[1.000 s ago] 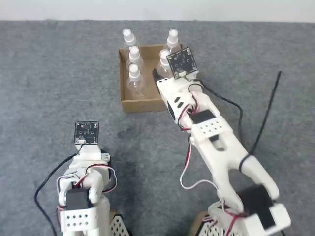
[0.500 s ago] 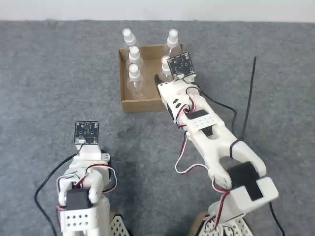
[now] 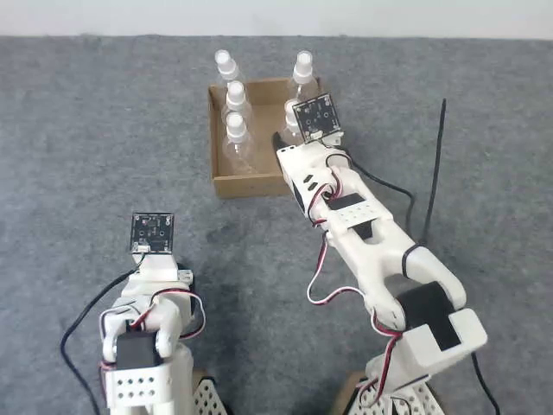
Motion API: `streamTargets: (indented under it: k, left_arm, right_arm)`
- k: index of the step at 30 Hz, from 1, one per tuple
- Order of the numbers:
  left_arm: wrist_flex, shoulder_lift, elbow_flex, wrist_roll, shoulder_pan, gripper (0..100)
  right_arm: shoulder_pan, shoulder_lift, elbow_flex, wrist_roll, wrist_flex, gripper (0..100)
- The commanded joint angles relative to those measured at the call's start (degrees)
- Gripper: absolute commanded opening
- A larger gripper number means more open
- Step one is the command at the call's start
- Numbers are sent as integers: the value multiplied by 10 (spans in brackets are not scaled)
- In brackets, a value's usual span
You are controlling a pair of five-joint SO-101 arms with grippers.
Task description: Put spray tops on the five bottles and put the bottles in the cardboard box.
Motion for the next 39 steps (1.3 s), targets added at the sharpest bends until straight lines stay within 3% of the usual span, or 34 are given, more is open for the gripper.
streamTargets:
  k: [1, 10, 39]
  left_arm:
    - [3, -11, -7, -3, -3, 24]
    - [3, -11, -7, -3, -3, 24]
    - [3, -11, -7, -3, -3, 24]
  right_arm:
    - [7, -12, -42, -4, 8, 189]
    - [4, -18, -42, -4, 29, 249]
    - [-7, -114, -39, -6, 156, 248]
